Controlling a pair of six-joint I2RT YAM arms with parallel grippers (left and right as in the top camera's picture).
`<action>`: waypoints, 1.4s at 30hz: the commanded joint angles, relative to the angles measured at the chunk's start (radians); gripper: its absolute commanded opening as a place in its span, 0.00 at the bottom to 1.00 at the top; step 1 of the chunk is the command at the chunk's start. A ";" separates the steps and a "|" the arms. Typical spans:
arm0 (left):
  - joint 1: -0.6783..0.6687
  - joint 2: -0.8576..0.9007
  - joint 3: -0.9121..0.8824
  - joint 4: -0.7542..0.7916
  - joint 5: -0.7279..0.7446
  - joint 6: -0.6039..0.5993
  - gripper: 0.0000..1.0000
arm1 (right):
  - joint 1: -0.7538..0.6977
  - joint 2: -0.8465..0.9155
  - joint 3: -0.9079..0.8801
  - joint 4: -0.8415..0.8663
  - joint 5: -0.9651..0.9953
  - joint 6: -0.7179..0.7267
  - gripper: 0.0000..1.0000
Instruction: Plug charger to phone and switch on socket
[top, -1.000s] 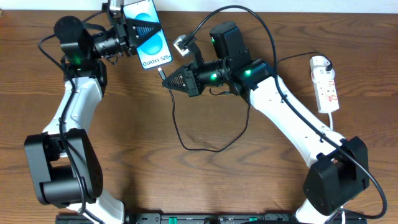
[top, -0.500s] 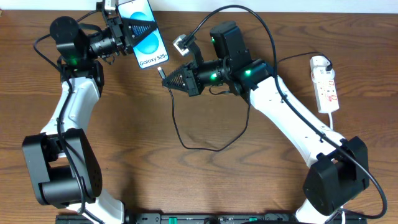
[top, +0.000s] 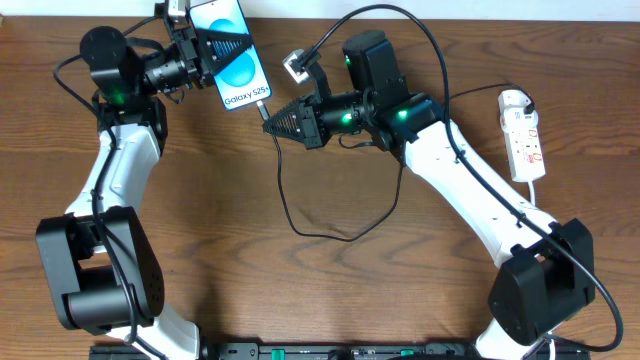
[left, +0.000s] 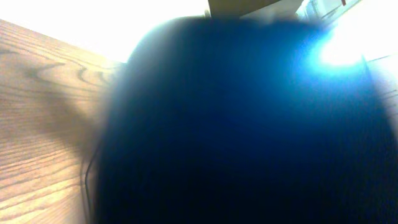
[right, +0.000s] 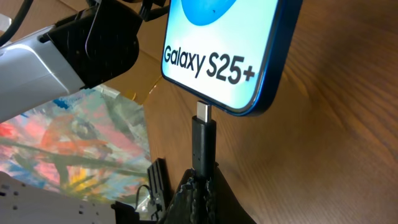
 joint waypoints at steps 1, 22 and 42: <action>-0.002 -0.007 0.013 0.013 -0.021 0.003 0.08 | -0.003 -0.007 0.009 0.002 -0.002 0.029 0.01; -0.033 -0.007 0.013 0.013 -0.080 0.033 0.08 | -0.002 -0.007 0.009 -0.010 0.023 0.061 0.01; -0.032 -0.007 0.013 0.013 -0.110 0.049 0.07 | -0.003 -0.007 0.009 -0.007 0.016 0.050 0.01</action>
